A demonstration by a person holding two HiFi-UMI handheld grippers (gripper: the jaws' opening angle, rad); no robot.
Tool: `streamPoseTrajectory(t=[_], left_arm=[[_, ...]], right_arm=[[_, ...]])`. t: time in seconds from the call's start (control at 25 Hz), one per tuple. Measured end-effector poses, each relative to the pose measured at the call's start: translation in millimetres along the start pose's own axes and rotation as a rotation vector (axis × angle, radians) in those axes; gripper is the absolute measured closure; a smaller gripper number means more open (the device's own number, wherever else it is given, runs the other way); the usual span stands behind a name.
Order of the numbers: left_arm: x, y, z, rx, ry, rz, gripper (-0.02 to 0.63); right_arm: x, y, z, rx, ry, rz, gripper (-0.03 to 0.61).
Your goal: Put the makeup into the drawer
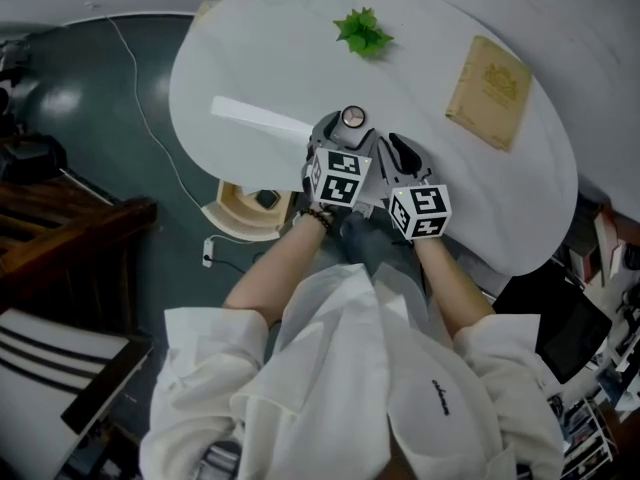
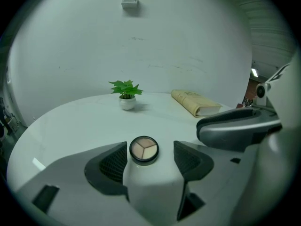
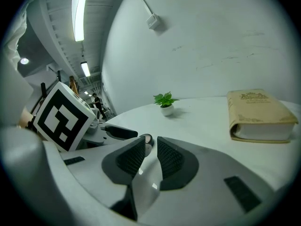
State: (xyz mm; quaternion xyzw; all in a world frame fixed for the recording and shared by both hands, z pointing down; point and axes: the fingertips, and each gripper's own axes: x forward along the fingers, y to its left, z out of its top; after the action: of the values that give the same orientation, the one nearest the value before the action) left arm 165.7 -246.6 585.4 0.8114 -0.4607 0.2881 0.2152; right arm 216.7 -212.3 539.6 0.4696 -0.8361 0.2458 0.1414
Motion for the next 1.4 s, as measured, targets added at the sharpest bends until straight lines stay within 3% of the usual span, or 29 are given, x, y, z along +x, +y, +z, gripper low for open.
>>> streamPoseTrajectory(t=[0.44,0.64,0.84,1.4], left_arm=[[21.1,6.5,-5.2,-0.013,0.053,0.021,0.293],[17.7,6.2,-7.3,0.018,0.062,0.031,0.382],[2.1,9.6,-12.6,0.012,0.040,0.029,0.385],[-101.6,50.2,-57.5,-0.057,-0.021,0.041,0.387]], right_arm=[[6.7,-4.9,-7.1,0.002,0.017,-0.013,0.483],[2.3,2.1,-13.7,-0.002,0.025,-0.016,0.483],[-0.4,14.4,-14.6,-0.011,0.021,-0.011,0.483],[8.5,122.9,-37.4,-0.045,0.047,0.066,0.483]])
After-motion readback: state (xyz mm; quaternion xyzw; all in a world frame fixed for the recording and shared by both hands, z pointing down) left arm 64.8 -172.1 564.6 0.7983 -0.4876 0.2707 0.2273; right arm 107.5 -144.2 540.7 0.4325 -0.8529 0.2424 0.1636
